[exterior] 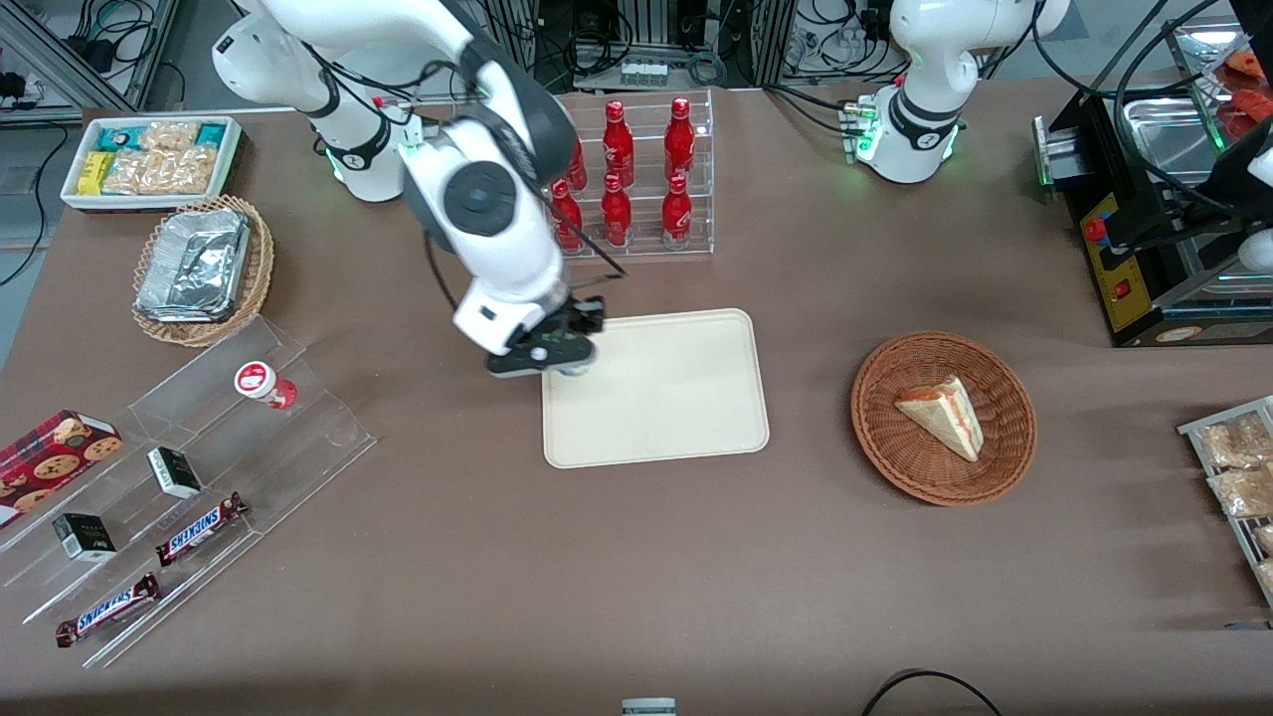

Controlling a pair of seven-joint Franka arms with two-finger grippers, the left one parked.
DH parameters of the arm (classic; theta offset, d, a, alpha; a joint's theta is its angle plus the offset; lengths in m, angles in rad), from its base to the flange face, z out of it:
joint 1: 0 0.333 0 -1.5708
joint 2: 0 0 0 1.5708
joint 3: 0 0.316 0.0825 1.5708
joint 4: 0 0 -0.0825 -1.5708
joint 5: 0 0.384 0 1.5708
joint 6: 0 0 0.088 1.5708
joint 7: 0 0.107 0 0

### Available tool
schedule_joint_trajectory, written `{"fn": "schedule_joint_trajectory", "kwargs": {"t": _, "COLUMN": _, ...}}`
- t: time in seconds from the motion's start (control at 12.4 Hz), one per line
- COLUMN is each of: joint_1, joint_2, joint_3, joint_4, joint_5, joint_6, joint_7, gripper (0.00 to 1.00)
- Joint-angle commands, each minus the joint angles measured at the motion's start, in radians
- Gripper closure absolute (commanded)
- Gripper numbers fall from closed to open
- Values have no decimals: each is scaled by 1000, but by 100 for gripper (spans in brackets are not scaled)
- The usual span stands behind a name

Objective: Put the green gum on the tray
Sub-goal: 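Lift the gum tub and carry it over the cream tray, then lower the gum tub onto the tray and open the right gripper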

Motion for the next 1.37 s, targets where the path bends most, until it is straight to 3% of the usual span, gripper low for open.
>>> {"fn": "schedule_joint_trajectory", "kwargs": {"t": 0.0, "joint_1": 57, "joint_2": 107, "joint_3": -13, "joint_4": 62, "joint_5": 21, "joint_6": 89, "joint_7": 96, "gripper": 100}}
{"fn": "schedule_joint_trajectory", "kwargs": {"t": 0.73, "joint_1": 183, "joint_2": 279, "joint_3": -16, "joint_4": 62, "joint_5": 19, "joint_6": 267, "joint_7": 176, "gripper": 100}}
{"fn": "schedule_joint_trajectory", "kwargs": {"t": 1.29, "joint_1": 187, "joint_2": 313, "joint_3": -17, "joint_4": 39, "joint_5": 3, "joint_6": 307, "joint_7": 219, "gripper": 100}}
